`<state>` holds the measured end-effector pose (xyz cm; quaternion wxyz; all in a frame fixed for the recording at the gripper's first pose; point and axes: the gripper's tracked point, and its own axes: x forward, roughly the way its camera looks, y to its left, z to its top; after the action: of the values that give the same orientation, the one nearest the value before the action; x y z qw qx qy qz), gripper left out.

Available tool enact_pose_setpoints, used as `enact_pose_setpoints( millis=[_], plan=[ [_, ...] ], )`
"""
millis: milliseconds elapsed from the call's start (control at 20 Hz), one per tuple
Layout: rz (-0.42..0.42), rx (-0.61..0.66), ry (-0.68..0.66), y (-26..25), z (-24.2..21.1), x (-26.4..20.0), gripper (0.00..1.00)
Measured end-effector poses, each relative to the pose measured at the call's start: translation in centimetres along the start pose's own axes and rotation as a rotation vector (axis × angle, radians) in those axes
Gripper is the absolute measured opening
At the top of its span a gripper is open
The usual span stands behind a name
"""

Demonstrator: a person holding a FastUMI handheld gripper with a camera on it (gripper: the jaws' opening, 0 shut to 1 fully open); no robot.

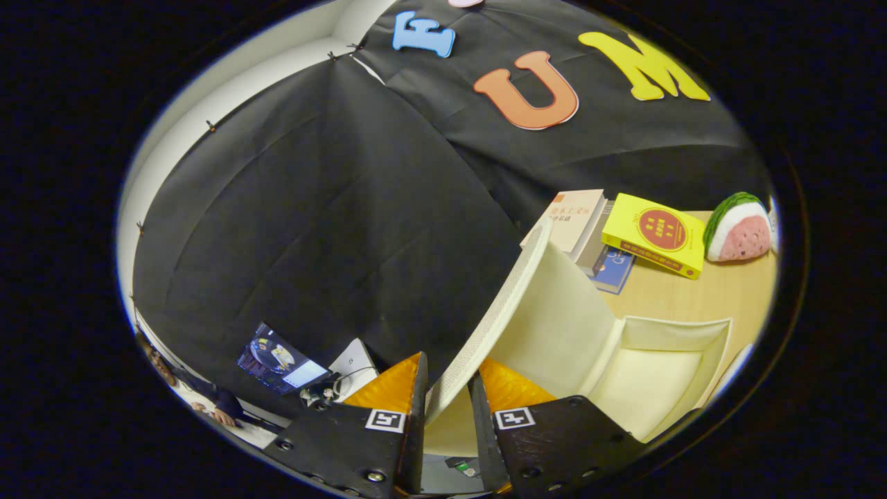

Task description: Open the storage box then place both shoes into the box .Put the left shoe in first, then the right shoe, with the right side of both shoes facing outward in a uniform manner.

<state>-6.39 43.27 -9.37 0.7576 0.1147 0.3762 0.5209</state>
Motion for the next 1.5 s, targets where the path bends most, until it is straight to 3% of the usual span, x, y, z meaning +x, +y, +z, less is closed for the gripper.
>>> enact_pose_setpoints(
  millis=[300,450,600,800,1100,1300,1500],
  plan=[
    [-0.045,-0.070,-0.034,0.5,0.7,2.4,0.79],
    [-0.126,-0.095,-0.084,-2.3,1.4,0.8,0.80],
    [-0.259,-0.164,-0.165,-6.0,2.0,-2.3,0.94],
    [-0.396,-0.247,-0.254,-9.9,2.0,-8.8,0.96],
    [-0.557,-0.260,-0.334,-18.1,-0.8,-20.5,0.96],
    [-0.692,-0.208,-0.315,-26.1,-5.0,-27.4,0.96],
    [-0.764,-0.083,-0.236,-34.0,-11.3,-29.5,0.96]
  ],
)
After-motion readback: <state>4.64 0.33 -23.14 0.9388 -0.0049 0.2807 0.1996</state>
